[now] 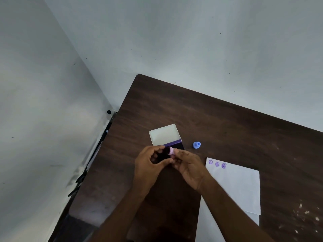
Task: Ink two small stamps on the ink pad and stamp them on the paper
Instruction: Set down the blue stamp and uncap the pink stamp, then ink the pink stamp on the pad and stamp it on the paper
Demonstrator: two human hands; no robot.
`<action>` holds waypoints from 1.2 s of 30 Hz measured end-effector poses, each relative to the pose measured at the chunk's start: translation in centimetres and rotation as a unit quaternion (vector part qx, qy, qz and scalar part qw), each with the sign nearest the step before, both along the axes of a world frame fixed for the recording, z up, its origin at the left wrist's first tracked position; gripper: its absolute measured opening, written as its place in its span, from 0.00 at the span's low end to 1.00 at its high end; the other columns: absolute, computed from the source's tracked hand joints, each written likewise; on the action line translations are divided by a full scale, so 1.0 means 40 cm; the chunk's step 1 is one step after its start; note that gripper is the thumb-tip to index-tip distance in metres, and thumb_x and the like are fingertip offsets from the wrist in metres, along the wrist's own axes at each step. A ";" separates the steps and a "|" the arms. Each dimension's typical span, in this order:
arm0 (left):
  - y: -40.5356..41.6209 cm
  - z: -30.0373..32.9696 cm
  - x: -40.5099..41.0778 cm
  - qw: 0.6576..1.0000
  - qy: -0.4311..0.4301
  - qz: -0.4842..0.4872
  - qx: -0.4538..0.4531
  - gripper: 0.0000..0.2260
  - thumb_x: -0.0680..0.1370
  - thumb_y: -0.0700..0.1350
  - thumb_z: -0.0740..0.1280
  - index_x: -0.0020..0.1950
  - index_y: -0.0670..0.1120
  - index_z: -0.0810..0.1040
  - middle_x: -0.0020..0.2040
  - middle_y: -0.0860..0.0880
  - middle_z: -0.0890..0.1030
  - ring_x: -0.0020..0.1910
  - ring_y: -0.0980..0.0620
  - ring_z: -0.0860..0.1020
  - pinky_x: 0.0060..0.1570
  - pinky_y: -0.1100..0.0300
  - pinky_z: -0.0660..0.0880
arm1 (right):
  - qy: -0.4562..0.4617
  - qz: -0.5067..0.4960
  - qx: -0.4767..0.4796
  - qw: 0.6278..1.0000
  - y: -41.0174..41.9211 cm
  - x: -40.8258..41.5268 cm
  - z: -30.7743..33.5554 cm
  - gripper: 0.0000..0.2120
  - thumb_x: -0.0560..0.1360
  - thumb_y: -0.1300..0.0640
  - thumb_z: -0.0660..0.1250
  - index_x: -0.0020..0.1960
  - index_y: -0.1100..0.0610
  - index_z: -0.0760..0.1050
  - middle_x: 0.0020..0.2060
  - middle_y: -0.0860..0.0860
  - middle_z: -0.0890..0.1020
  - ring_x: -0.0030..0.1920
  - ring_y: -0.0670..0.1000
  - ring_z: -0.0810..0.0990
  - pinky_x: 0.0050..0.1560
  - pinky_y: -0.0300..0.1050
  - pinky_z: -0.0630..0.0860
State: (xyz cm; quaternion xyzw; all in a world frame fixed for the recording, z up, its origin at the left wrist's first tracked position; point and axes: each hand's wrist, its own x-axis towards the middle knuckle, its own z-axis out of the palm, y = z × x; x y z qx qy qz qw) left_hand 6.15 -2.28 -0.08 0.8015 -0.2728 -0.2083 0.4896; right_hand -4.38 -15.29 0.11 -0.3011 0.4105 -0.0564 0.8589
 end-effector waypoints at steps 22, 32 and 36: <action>-0.004 -0.091 0.023 0.935 -0.209 -0.111 0.263 0.41 0.59 0.62 0.78 0.69 0.50 0.73 0.66 0.49 0.77 0.61 0.47 0.73 0.58 0.52 0.72 | 0.216 0.434 -0.657 0.578 0.029 0.068 -0.062 0.18 0.77 0.58 0.65 0.65 0.58 0.70 0.63 0.56 0.75 0.63 0.54 0.72 0.65 0.46 0.67; -0.006 -0.098 0.025 0.939 -0.203 -0.104 0.257 0.39 0.61 0.61 0.78 0.68 0.49 0.74 0.66 0.48 0.77 0.60 0.46 0.73 0.57 0.53 0.71 | 0.223 0.447 -0.662 0.558 0.038 0.070 -0.086 0.24 0.75 0.57 0.68 0.68 0.59 0.66 0.66 0.57 0.72 0.66 0.55 0.69 0.67 0.48 0.66; -0.006 -0.096 0.024 0.941 -0.202 -0.101 0.251 0.39 0.61 0.61 0.78 0.68 0.48 0.74 0.66 0.48 0.77 0.60 0.46 0.73 0.57 0.52 0.72 | 0.222 0.438 -0.665 0.563 0.038 0.069 -0.091 0.24 0.74 0.58 0.68 0.68 0.58 0.66 0.66 0.57 0.73 0.66 0.55 0.69 0.67 0.48 0.66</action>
